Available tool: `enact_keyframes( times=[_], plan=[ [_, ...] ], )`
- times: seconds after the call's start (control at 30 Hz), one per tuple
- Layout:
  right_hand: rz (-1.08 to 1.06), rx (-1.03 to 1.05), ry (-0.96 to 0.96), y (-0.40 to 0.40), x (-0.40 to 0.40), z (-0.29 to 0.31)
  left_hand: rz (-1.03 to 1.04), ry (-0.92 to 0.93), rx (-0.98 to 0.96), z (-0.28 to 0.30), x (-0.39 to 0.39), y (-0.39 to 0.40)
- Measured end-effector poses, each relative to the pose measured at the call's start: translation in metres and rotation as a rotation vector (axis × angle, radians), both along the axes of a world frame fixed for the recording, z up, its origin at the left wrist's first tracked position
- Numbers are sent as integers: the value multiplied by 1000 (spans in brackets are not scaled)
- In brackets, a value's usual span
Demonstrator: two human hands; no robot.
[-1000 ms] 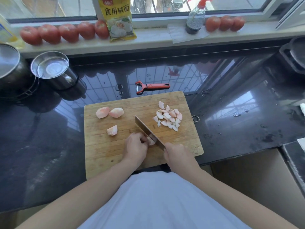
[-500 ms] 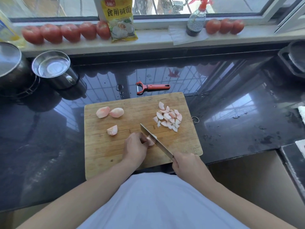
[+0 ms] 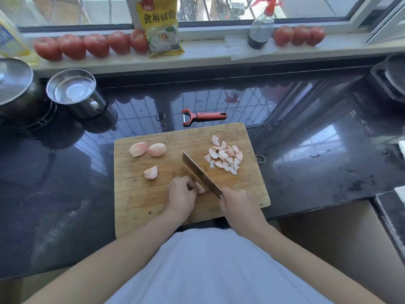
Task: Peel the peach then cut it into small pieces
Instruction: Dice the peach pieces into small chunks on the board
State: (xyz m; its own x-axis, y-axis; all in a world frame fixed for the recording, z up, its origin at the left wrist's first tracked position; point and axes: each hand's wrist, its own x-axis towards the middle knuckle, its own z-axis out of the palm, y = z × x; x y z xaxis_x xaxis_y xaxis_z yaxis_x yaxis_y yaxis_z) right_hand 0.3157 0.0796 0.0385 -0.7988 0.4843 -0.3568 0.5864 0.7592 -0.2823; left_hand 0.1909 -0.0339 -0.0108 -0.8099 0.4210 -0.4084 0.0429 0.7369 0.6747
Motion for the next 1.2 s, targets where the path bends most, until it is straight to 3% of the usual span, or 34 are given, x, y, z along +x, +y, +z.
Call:
enact_keyframes(
  times=[0.13,0.33,1.2],
  plan=[
    [-122,-2,46,13,9,5,-6,-16,14,4,1,-3],
    [4,-93,-26,2,27,21,24,-39,24,7,1,-3],
    [157,24,-150,1,14,10,21,-45,8,1,-2,-2]
  ],
)
